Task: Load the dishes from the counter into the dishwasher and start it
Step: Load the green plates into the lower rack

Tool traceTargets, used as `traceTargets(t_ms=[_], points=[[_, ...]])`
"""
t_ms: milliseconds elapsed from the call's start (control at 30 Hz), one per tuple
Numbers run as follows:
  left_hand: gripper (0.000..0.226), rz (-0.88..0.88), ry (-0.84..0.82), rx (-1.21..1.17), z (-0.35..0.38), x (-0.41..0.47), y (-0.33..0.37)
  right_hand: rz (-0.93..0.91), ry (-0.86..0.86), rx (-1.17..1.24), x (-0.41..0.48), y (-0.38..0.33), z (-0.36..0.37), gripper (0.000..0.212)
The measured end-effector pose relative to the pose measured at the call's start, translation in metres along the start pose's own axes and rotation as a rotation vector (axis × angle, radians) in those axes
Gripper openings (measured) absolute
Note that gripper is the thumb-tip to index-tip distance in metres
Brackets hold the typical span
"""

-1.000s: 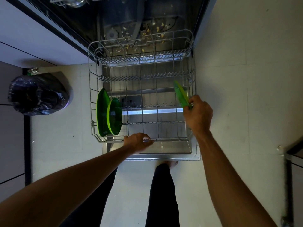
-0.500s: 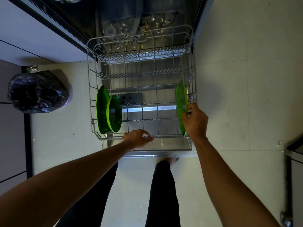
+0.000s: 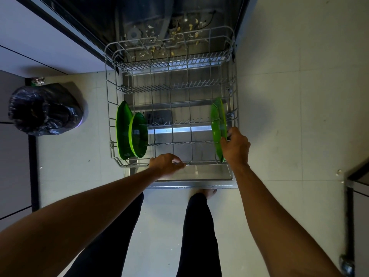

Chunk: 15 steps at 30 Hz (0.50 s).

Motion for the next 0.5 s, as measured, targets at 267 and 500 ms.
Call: traceTargets(t_ms=[267,500], points=[[0.026,0.044,0.076,-0.157,-0.007,-0.004,-0.004,0.002,0.042,0.003,-0.016,-0.004,-0.007,0.026],[0.023,0.13,0.161,-0.283,-0.041,-0.035,-0.012,0.037,0.032,-0.078,-0.054,-0.038,-0.038,0.014]])
Point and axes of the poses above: each hand's wrist, its own x-axis towards the middle knuckle, its own z-axis out of the palm, y = z × x, the point moved 2 cm from there along x, towards the middle knuckle, and after that the axes turned 11 degrees about -x, right-handed, at the moved point
